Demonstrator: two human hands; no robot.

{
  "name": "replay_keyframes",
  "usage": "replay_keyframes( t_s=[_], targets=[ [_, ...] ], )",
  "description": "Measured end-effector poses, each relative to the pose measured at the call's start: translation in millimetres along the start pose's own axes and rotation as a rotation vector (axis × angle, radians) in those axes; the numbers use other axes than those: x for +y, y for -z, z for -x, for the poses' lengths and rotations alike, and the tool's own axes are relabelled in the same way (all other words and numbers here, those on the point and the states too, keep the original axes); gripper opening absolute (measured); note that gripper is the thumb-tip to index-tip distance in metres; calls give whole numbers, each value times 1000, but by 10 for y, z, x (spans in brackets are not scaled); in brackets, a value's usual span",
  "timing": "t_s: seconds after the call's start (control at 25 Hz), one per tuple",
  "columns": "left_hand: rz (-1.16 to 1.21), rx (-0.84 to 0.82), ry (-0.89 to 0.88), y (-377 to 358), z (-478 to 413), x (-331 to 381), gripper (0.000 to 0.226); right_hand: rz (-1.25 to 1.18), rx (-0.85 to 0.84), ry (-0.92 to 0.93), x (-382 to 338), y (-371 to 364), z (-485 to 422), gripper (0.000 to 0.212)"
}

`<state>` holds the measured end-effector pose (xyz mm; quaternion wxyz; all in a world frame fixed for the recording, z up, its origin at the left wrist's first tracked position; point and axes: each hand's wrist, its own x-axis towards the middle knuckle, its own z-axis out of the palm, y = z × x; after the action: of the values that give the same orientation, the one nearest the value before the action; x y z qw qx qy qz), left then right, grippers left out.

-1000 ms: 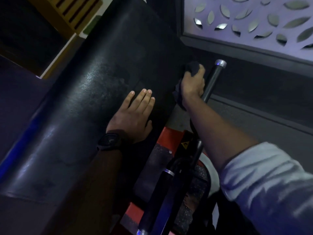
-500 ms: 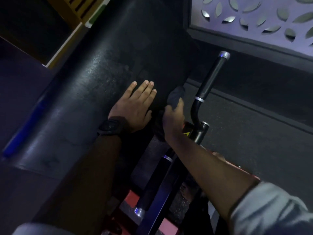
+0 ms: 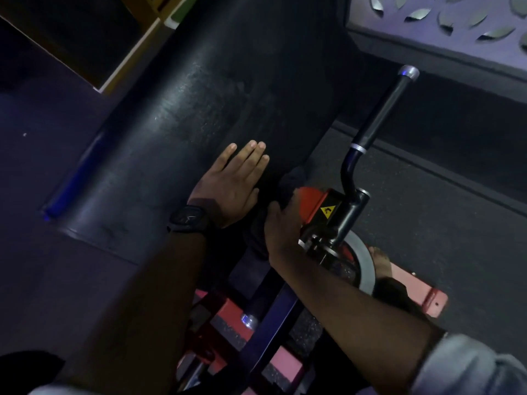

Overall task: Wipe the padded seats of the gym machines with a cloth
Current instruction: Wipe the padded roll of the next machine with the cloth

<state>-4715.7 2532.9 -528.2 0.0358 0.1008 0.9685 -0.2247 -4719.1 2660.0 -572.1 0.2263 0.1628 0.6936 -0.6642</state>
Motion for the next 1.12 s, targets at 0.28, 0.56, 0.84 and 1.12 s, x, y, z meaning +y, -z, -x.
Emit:
replay_keyframes(
  t_s=[0.28,0.56,0.84,1.12],
  targets=[
    [2,3,11,-17,286,28,67,-20,-14,-18,209,-93,299,66],
    [-38,7,58,-34,530,96,66,-23,-20,-81,334,-183,571,67],
    [-35,36,112,-78,794,139,68,57,-8,-80,361,-206,683,68],
    [9,23,230,-102,1124,224,70,239,-85,-169,361,-204,714,77]
  ],
)
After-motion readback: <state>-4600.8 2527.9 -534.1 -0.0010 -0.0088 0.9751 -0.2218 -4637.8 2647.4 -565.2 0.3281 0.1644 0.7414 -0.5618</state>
